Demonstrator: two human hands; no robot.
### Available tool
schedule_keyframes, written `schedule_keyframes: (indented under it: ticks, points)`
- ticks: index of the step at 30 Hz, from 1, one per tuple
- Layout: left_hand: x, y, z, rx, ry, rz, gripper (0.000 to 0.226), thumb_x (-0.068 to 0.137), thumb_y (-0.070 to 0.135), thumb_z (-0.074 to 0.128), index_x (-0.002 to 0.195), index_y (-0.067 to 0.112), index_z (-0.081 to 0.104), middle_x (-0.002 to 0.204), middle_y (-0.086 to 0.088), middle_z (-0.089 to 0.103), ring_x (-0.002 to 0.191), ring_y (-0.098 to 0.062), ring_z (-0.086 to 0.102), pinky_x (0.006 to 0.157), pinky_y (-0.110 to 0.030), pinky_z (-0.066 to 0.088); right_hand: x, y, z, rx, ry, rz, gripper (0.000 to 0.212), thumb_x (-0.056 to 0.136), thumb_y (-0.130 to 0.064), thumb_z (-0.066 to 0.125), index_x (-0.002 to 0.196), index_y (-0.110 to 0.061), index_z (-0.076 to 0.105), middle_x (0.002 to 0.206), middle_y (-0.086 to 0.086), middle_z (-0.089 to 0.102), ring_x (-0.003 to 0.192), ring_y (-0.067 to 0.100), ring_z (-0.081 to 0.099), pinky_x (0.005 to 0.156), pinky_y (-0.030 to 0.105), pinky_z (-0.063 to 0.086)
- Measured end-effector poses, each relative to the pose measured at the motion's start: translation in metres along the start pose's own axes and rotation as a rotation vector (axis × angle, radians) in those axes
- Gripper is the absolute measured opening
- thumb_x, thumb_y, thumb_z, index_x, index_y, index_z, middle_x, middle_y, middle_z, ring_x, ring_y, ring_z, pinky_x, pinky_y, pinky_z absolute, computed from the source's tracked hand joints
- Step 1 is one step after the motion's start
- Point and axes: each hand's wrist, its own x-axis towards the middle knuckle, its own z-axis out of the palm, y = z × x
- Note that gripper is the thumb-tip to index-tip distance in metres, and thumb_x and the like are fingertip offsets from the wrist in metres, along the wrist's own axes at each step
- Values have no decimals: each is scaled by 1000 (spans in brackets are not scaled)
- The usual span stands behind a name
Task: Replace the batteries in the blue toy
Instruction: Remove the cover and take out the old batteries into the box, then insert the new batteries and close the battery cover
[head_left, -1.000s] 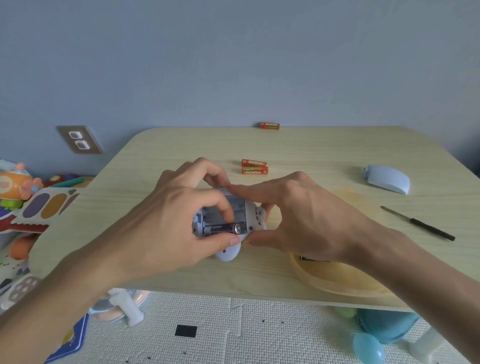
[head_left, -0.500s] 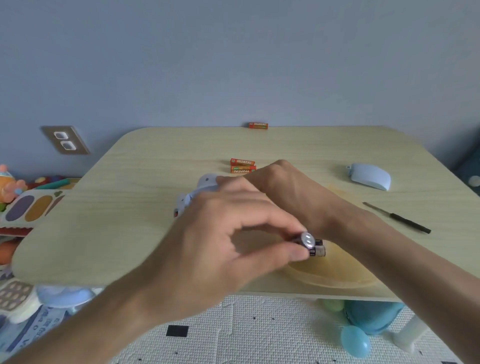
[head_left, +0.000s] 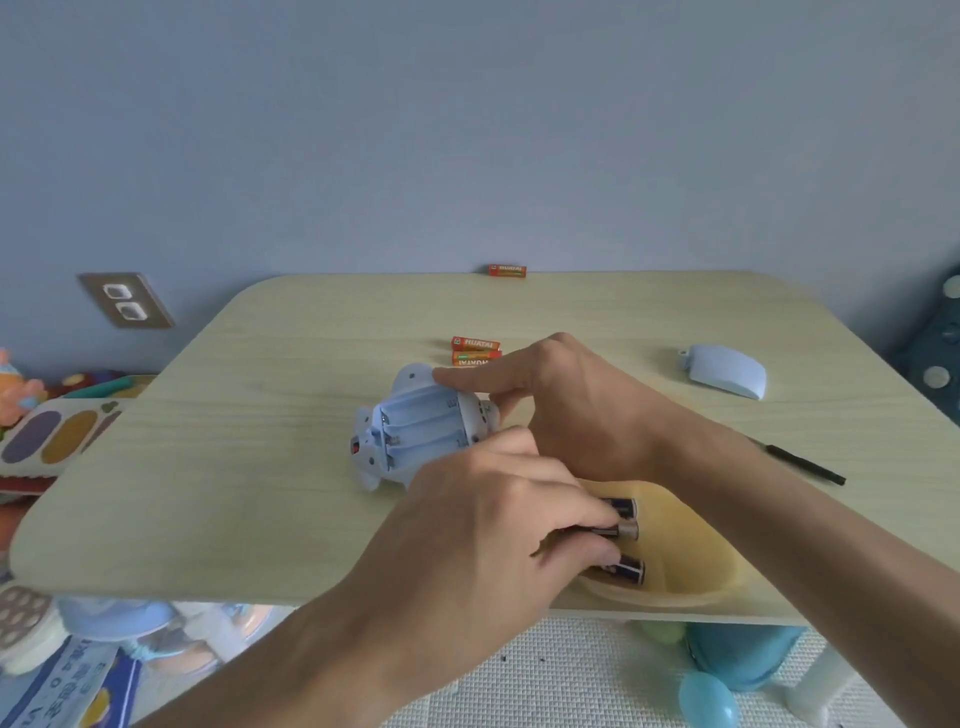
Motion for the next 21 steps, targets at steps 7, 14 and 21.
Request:
schedule_keyframes:
  ticks: [7, 14, 21]
  points:
    - [-22, -50, -64, 189, 237, -90, 32, 83, 44, 78, 102, 20, 86, 97, 17, 78, 88, -8, 65, 82, -17, 52, -1, 3, 6, 38, 39, -13, 73, 78, -28, 91, 144, -28, 61, 121, -2, 79, 97, 10, 75, 93, 36, 58]
    - [-46, -104, -95, 66, -51, -441, 88, 56, 76, 82, 139, 55, 59, 138, 36, 62, 114, 0, 64, 100, -15, 48, -1, 2, 6, 19, 38, 29, 77, 74, -30, 93, 144, -27, 60, 123, -3, 78, 98, 6, 75, 94, 33, 57]
    - [-43, -107, -70, -368, 53, -521, 57, 70, 32, 99, 121, 45, 76, 121, 17, 81, 116, -5, 75, 97, -13, 55, -1, 4, 6, 42, -23, 42, 81, 70, -43, 94, 142, -26, 62, 123, -9, 76, 103, 5, 72, 95, 29, 57]
